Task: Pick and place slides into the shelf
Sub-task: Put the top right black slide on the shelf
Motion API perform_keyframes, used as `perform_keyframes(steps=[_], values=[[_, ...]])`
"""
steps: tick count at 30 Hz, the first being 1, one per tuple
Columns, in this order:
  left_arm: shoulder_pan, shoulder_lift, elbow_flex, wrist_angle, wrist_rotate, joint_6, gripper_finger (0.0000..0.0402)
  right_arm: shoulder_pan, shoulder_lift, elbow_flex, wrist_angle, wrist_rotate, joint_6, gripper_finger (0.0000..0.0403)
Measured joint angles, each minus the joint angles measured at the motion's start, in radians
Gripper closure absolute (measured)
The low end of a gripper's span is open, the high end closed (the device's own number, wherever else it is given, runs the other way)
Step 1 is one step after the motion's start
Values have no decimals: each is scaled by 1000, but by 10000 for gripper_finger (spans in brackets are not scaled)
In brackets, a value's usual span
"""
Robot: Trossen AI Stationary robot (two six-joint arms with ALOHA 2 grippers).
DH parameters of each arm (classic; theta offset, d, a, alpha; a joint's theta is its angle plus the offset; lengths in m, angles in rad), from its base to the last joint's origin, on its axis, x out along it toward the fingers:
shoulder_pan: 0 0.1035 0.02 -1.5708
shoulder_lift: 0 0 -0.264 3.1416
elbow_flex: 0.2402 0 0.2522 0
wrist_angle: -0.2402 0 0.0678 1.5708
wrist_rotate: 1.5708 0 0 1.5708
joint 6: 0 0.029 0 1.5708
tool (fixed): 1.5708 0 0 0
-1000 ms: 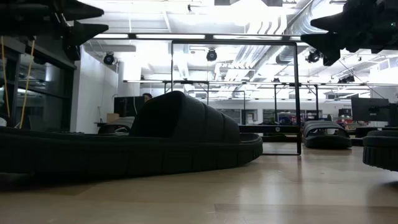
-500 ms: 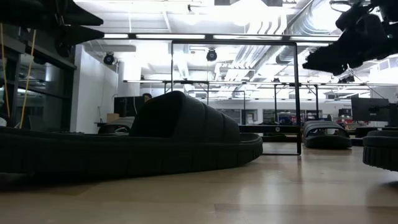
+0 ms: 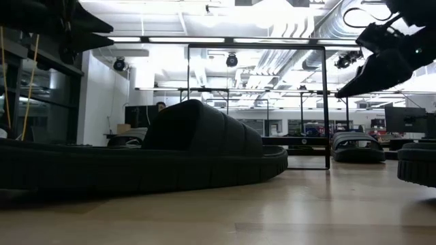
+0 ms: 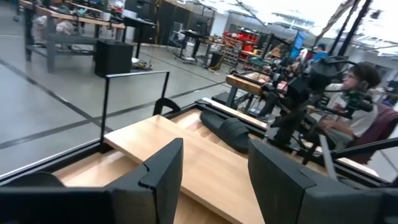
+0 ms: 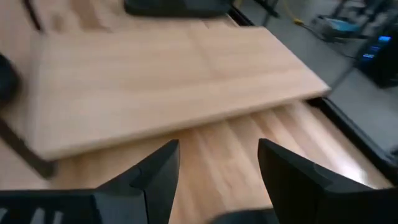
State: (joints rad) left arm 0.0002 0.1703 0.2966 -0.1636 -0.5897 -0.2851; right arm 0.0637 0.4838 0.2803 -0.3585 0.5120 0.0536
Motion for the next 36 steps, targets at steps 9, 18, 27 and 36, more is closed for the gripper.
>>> perform_keyframes(steps=[9,18,27,36], values=[[0,0,0,-19,-6,0,236,91,214,48,-8,210,18,196],[0,0,0,-19,-6,0,236,136,407,81,-26,370,80,196],[0,0,0,-19,-6,0,236,136,554,145,-91,316,185,196],[0,0,0,-19,-5,-8,236,144,603,263,-464,306,544,196]])
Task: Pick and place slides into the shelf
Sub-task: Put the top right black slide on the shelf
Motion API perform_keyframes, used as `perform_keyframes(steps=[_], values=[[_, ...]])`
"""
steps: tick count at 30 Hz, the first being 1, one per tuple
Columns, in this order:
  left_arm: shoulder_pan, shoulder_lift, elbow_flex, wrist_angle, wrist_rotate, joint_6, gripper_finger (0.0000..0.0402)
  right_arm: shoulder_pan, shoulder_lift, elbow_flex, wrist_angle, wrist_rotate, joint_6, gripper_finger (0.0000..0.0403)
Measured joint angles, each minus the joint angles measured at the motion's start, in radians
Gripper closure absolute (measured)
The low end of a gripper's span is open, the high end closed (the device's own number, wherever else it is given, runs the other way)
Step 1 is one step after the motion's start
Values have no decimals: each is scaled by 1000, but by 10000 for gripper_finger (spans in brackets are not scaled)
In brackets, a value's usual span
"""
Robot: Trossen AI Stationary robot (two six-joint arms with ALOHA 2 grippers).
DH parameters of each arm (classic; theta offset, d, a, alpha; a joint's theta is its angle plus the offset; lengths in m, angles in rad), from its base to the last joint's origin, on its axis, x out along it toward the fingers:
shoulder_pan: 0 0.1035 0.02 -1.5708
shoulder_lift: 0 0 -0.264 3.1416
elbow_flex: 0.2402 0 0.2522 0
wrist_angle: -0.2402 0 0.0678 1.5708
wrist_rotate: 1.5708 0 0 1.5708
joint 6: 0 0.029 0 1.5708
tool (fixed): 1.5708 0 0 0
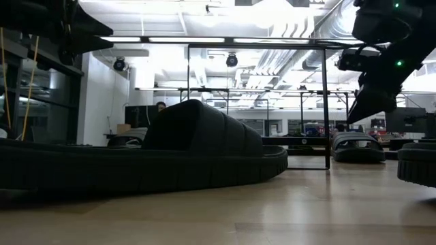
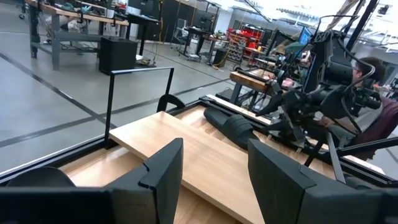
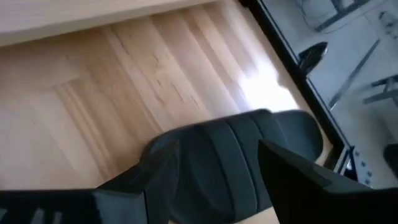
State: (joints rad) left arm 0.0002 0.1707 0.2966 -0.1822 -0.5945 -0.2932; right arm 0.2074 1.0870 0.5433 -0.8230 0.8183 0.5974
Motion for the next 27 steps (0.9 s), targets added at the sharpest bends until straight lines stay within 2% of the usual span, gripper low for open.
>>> perform_keyframes(steps=[7,14,23,27], values=[[0,0,0,0,2,0,236,43,32,-1,4,-24,4,196],[0,0,0,0,3,0,236,50,148,-2,3,-21,5,196],[0,0,0,0,3,0,236,21,320,-3,-26,65,66,196],[0,0,0,0,3,0,236,-5,369,-3,-30,69,79,196]])
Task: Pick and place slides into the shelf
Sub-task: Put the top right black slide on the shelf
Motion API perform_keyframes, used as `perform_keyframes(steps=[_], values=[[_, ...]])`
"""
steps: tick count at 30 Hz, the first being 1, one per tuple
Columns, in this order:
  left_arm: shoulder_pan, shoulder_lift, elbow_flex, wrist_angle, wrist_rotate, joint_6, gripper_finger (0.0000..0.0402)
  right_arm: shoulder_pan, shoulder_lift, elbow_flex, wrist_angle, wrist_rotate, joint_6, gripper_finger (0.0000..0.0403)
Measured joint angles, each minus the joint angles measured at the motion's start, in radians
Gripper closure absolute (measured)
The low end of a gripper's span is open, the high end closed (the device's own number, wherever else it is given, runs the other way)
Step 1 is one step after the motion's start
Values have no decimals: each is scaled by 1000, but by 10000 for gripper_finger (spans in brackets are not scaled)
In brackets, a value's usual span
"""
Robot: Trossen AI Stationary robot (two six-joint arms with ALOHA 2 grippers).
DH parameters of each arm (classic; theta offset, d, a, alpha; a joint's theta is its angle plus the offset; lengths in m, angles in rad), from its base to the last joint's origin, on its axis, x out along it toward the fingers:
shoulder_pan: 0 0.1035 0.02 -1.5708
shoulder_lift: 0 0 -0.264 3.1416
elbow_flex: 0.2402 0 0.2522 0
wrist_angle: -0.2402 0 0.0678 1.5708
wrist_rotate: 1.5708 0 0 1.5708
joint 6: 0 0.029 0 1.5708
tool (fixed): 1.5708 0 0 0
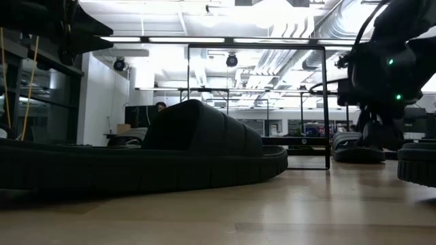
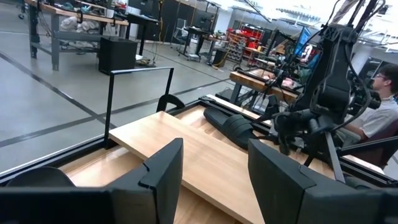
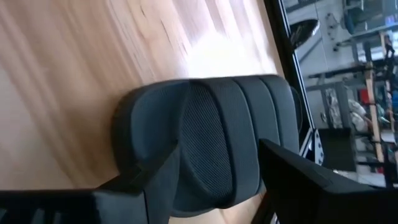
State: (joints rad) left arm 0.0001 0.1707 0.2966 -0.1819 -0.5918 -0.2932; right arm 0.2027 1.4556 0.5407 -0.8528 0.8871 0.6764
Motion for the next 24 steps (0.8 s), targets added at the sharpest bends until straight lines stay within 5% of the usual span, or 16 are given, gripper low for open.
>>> perform_keyframes(steps=[24], values=[[0,0,0,1,-3,0,236,-188,46,0,-36,-5,86,199]])
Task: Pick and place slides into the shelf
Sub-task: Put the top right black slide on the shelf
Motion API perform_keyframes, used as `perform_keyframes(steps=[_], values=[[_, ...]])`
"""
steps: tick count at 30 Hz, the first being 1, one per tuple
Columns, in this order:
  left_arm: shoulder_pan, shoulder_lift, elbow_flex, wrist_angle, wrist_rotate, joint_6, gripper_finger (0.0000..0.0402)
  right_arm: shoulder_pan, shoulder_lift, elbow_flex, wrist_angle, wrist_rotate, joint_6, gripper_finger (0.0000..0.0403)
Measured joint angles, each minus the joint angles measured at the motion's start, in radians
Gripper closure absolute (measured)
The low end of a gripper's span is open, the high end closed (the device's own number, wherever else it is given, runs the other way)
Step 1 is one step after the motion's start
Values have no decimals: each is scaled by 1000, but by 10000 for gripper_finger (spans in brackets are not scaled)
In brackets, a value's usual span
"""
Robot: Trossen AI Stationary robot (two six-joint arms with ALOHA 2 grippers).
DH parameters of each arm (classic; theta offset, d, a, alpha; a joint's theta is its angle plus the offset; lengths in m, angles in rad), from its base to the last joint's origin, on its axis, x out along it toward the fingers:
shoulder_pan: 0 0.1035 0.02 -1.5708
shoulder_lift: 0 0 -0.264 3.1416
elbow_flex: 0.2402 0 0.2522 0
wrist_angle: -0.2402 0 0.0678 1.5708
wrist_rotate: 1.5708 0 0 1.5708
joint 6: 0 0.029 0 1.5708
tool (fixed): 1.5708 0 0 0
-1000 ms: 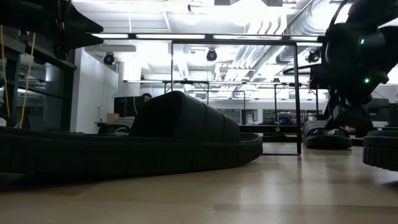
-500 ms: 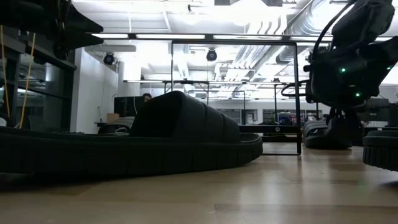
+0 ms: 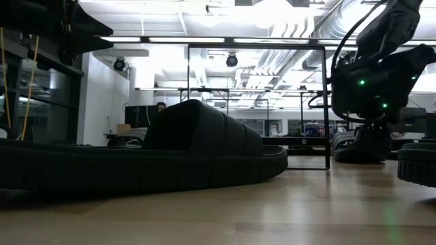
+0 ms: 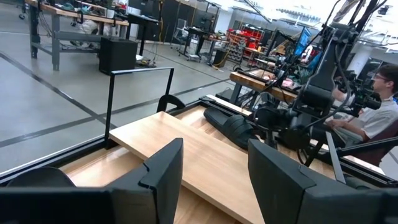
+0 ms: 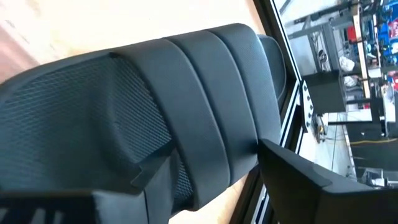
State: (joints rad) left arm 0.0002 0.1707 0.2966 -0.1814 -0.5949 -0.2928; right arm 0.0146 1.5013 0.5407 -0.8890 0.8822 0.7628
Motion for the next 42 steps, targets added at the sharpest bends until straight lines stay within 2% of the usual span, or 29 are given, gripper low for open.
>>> perform_keyframes(steps=[5,14,16,30,36,42], values=[[0,0,0,0,0,0,236,-21,0,0,1,-2,0,239],[0,0,0,0,0,0,236,-22,-1,0,4,-9,-1,376],[0,0,0,0,-1,0,236,-22,-1,0,6,-11,0,395],[0,0,0,1,-1,50,236,-23,-29,0,-8,-19,49,401],[0,0,0,1,-1,61,236,-11,-158,0,-13,-19,48,402],[0,0,0,0,8,87,236,63,-345,0,31,11,13,402]])
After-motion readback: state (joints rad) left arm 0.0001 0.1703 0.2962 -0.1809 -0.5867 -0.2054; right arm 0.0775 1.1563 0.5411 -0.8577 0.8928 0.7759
